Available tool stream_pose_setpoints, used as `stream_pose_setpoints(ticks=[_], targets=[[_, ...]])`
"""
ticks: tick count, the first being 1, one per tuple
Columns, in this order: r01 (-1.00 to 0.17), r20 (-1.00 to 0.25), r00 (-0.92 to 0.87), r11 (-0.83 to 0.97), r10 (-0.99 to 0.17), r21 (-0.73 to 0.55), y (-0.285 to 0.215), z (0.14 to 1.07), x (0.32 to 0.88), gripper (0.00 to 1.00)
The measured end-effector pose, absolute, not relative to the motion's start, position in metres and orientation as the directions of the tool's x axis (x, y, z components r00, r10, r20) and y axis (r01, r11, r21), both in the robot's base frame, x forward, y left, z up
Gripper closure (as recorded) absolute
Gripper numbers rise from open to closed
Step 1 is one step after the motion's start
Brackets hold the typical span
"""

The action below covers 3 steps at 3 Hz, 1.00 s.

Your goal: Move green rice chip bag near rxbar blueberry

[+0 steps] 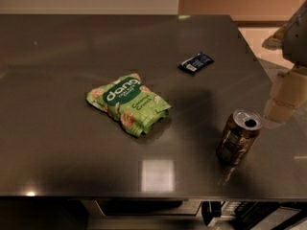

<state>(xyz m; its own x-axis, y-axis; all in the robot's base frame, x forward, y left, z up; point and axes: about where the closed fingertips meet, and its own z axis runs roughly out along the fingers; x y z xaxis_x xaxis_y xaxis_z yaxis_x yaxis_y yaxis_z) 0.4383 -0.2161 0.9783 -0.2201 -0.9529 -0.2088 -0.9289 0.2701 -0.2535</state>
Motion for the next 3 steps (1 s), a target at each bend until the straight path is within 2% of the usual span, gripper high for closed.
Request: stream_pose_setpoints(ticks=[2, 3], targets=[[-0.928, -0.224, -0.21, 0.266, -0.952, -0.26, -0.206, 0.986, 0.445, 0.0], [-0.933, -0.259, -0.177, 0.245, -0.949, -0.263, -0.176, 0.994, 0.462, 0.0]])
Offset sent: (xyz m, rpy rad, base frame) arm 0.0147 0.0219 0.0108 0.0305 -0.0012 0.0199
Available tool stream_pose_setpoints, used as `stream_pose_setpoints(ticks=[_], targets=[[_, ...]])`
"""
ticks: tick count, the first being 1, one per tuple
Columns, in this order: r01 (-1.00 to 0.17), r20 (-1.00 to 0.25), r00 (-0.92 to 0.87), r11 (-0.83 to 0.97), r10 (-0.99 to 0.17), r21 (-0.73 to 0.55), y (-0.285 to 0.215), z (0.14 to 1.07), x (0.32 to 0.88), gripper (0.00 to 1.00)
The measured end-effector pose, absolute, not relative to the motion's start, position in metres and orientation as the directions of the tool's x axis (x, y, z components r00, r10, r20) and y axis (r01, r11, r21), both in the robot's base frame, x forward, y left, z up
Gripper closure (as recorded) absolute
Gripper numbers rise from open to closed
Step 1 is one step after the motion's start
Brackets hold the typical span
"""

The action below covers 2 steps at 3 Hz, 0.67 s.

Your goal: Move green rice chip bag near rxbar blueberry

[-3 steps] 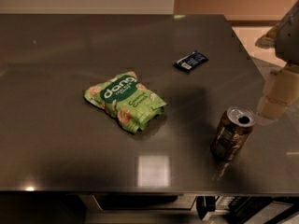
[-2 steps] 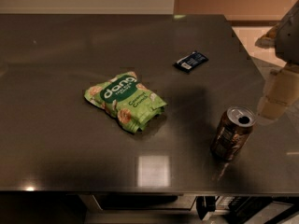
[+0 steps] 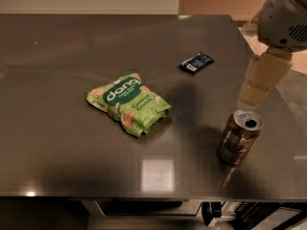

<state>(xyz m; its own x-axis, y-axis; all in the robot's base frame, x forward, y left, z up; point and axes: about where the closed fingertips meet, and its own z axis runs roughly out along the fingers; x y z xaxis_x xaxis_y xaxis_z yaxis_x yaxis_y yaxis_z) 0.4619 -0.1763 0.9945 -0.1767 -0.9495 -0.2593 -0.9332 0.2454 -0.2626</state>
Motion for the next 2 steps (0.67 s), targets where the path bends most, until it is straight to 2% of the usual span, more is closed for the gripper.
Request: stream_pose_setpoints(ticks=[2], targets=[[-0.965, -0.307, -0.105, 0.171, -0.946, -0.198, -0.094, 0.976, 0.498, 0.0]])
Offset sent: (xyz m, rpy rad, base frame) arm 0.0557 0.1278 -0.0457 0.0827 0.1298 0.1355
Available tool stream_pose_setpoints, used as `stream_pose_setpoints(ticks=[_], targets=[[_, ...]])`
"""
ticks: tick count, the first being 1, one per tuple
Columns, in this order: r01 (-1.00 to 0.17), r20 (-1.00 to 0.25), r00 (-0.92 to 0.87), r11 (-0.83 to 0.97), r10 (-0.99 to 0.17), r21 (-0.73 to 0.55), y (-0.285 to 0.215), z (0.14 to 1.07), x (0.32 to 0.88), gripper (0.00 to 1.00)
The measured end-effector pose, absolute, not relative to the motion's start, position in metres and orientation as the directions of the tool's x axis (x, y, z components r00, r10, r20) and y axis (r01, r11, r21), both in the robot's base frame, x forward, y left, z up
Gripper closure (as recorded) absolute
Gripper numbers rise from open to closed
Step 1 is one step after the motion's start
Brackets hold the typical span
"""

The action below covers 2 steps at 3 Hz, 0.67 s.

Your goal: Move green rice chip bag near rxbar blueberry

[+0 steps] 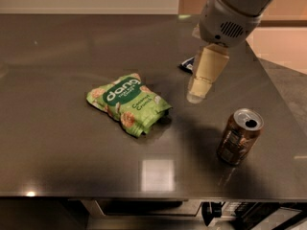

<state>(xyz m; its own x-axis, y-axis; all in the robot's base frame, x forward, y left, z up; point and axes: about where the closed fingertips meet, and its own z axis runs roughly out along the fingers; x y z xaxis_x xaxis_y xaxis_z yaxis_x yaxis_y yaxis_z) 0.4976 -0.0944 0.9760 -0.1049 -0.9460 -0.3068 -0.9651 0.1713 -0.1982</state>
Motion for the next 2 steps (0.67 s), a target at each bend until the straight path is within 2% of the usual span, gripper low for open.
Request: stream_pose_setpoints(ticks=[2], targets=[[-0.973, -0.291, -0.14, 0.186, -0.946, -0.138, -0.039, 0.922, 0.523, 0.0]])
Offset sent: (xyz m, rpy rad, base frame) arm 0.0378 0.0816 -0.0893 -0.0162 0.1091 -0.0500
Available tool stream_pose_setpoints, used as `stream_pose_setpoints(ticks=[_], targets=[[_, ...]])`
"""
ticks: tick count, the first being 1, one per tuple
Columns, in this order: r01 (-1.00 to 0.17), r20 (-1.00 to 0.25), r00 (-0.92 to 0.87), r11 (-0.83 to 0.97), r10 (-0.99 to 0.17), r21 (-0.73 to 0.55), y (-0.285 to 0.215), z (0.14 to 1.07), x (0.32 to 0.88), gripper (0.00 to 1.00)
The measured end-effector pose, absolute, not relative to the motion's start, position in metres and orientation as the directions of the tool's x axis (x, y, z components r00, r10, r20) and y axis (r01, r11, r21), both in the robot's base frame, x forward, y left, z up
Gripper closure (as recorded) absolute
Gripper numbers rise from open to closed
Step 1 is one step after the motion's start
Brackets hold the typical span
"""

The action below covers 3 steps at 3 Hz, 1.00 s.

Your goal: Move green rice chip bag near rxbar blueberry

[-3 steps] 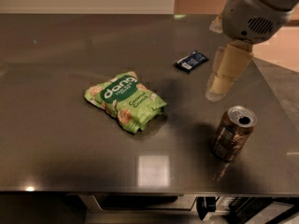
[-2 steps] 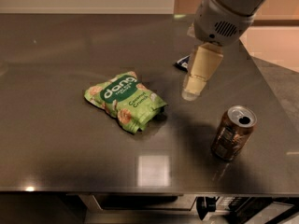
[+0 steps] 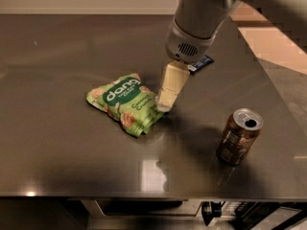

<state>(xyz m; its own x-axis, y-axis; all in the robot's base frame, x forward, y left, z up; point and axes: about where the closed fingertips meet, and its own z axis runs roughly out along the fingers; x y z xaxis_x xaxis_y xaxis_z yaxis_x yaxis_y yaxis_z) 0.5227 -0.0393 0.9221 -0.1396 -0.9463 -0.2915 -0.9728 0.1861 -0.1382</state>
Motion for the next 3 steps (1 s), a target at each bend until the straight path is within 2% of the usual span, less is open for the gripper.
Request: stream_pose_setpoints(ticks=[3], targets=[[-0.978, -0.292, -0.187, 0.204, -0.938, -0.03, 0.011, 0.867, 0.517, 0.0]])
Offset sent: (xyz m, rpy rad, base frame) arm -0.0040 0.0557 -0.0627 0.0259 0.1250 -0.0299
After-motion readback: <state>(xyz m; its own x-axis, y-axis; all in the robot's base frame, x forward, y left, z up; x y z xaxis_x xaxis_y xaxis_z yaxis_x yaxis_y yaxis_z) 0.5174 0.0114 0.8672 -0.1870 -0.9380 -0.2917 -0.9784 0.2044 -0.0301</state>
